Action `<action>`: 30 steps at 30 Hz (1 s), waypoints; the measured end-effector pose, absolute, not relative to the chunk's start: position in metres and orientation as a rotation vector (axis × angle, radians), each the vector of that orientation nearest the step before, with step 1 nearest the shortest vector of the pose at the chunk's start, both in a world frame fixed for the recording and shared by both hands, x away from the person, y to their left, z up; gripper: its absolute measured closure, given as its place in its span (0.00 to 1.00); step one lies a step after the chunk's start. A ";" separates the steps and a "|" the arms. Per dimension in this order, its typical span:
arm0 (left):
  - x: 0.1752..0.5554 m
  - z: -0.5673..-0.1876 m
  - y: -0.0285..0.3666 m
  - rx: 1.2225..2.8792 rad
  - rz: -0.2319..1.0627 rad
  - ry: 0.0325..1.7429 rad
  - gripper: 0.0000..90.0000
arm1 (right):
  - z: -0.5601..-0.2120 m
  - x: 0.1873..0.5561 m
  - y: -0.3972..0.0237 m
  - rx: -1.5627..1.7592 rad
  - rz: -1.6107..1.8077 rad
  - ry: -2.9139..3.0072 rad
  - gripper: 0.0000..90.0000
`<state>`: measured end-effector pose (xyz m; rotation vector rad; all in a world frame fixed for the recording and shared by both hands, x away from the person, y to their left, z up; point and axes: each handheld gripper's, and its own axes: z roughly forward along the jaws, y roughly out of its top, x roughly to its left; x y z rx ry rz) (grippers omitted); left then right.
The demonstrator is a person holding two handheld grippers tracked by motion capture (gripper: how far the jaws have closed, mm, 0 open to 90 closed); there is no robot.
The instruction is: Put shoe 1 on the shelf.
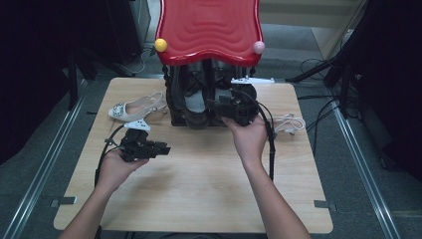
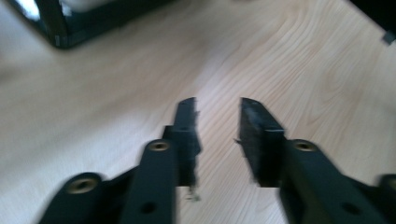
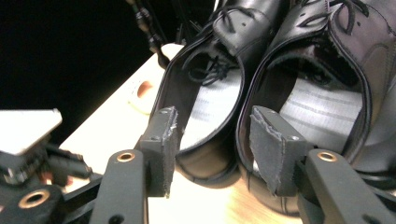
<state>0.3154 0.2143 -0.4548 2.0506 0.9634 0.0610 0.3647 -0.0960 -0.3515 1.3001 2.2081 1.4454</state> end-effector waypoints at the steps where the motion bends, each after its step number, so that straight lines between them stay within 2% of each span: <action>1: 0.316 -0.451 0.214 2.044 0.071 0.957 0.88 | -0.352 0.359 -0.099 1.290 1.457 2.220 0.62; 4: 0.322 -0.435 0.213 2.024 0.071 0.924 0.96 | -0.354 0.352 -0.104 1.273 1.465 2.236 0.63; 7: 0.331 -0.420 0.209 2.038 0.085 0.906 1.00 | -0.362 0.345 -0.107 1.274 1.472 2.263 0.66; 15: 0.352 -0.370 0.191 2.056 0.117 0.824 1.00 | -0.389 0.338 -0.099 1.257 1.464 2.351 0.75; 24: 0.383 -0.322 0.174 2.049 0.144 0.780 1.00 | -0.414 0.337 -0.090 1.258 1.450 2.380 1.00; 30: 0.400 -0.291 0.159 2.064 0.208 0.760 1.00 | -0.421 0.339 -0.080 1.248 1.446 2.371 1.00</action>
